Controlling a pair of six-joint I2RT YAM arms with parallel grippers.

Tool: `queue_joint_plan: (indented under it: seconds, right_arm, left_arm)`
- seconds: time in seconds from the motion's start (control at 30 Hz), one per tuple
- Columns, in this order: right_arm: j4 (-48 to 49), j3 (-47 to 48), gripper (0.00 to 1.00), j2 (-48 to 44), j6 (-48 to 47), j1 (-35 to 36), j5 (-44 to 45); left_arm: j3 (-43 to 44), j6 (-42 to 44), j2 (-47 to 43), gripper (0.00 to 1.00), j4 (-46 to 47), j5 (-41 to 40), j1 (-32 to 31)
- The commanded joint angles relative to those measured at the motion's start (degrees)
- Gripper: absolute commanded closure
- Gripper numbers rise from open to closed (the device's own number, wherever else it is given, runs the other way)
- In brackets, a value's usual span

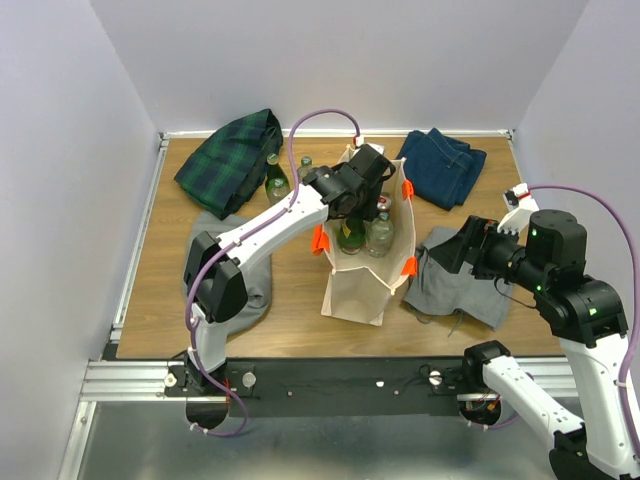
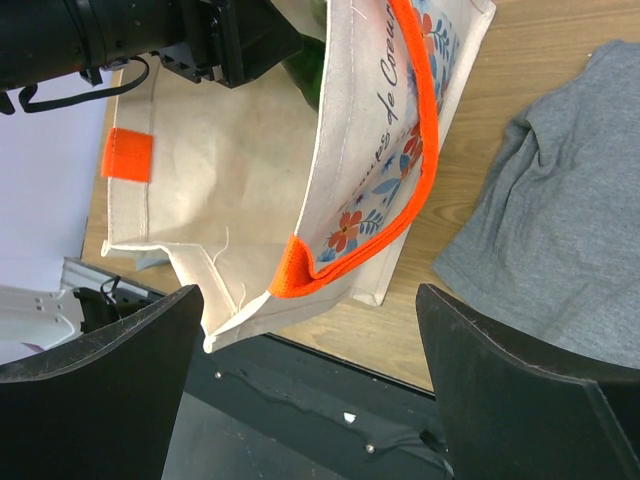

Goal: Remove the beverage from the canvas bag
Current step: Adjust the drink in the canvas bag.

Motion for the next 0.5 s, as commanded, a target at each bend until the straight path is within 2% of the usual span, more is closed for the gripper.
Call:
queue_joint_plan:
  seconds: [0.0,0.4,0.47]
  right_arm:
    - [-0.8,-0.5,0.04,-0.4,-0.9,0.2,1.1]
    - [-0.5,-0.9,0.04,-0.2,-1.0,0.2,1.1]
    - [-0.5,-1.1,0.04,-0.5,-0.5,0.2,1.1]
  left_arm:
    - [1.9,-0.4,0.7,0.39,-0.3,-0.5,0.2]
    - [1.8,0.0,0.9,0.39,-0.9,0.0,0.2]
    - [2.3,0.0,1.0,0.42,-1.2,-0.1,0.2]
